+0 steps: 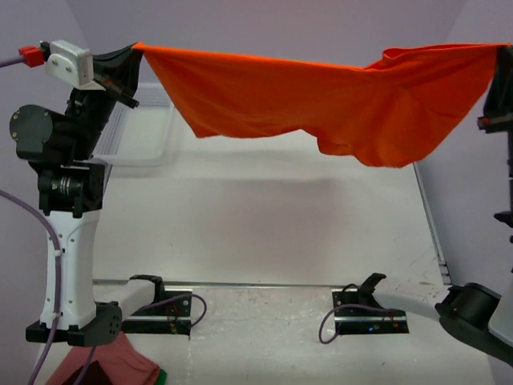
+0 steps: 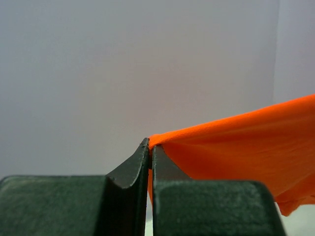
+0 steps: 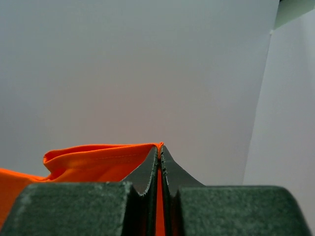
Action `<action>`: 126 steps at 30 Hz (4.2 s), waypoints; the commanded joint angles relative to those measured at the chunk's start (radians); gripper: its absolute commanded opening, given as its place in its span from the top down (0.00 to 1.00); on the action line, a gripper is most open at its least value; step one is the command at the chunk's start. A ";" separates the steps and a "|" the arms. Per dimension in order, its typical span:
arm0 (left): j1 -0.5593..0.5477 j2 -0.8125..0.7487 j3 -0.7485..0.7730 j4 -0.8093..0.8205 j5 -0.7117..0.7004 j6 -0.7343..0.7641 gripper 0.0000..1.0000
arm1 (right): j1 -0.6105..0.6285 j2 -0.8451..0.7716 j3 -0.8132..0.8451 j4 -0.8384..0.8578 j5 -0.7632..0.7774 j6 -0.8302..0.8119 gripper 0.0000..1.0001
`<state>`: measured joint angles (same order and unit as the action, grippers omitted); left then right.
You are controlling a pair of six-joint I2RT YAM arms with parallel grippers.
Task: Fold and stack the t-shirts
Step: Flatten out the tshirt, then fold the flattened tshirt in 1/3 of the way
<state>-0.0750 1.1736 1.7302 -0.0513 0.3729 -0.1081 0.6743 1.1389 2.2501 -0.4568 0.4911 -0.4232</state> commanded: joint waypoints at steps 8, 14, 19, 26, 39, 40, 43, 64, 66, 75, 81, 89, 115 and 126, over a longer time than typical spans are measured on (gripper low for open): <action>0.003 0.110 0.090 0.074 0.049 -0.018 1.00 | 0.105 0.001 -0.029 0.247 0.095 -0.235 1.00; 0.003 0.427 0.363 0.058 0.083 -0.004 1.00 | -0.004 0.217 0.158 0.264 0.035 -0.258 1.00; 0.023 0.699 0.583 0.016 0.100 0.022 1.00 | -0.274 0.356 0.146 0.247 -0.152 -0.045 1.00; 0.060 0.902 0.736 0.142 0.123 -0.034 1.00 | -0.472 0.607 0.284 0.230 -0.269 0.077 1.00; 0.075 0.770 0.573 0.194 0.187 -0.077 1.00 | -0.518 0.487 0.177 0.181 -0.344 0.167 1.00; 0.075 0.756 0.504 0.186 0.189 -0.077 1.00 | -0.516 0.472 0.148 0.172 -0.341 0.181 1.00; 0.075 0.678 0.300 0.176 0.182 -0.071 1.00 | -0.515 0.426 0.006 0.103 -0.342 0.273 1.00; -0.016 0.088 -0.971 -0.205 -0.164 -0.404 1.00 | -0.114 -0.082 -1.256 -0.367 -0.078 1.143 1.00; -0.016 0.048 -1.006 -0.222 -0.161 -0.416 1.00 | -0.087 -0.096 -1.290 -0.405 -0.066 1.187 1.00; -0.016 0.027 -1.052 -0.298 -0.224 -0.441 1.00 | -0.015 -0.140 -1.422 -0.470 -0.082 1.302 1.00; -0.014 -0.027 -1.078 -0.328 -0.368 -0.492 1.00 | -0.005 -0.125 -1.361 -0.560 0.071 1.379 1.00; -0.009 -0.055 -1.038 -0.360 -0.477 -0.507 1.00 | -0.030 0.019 -1.219 -0.542 0.144 1.287 1.00; -0.005 0.202 -0.896 -0.291 -0.437 -0.489 1.00 | -0.206 0.386 -1.003 -0.342 0.060 1.029 1.00; -0.005 0.262 -0.885 -0.263 -0.439 -0.502 1.00 | -0.226 0.433 -0.969 -0.315 0.060 0.985 1.00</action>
<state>-0.0860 1.4300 0.8066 -0.3603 -0.0628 -0.5915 0.4587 1.5688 1.2320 -0.7975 0.5358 0.5831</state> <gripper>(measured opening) 0.008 0.006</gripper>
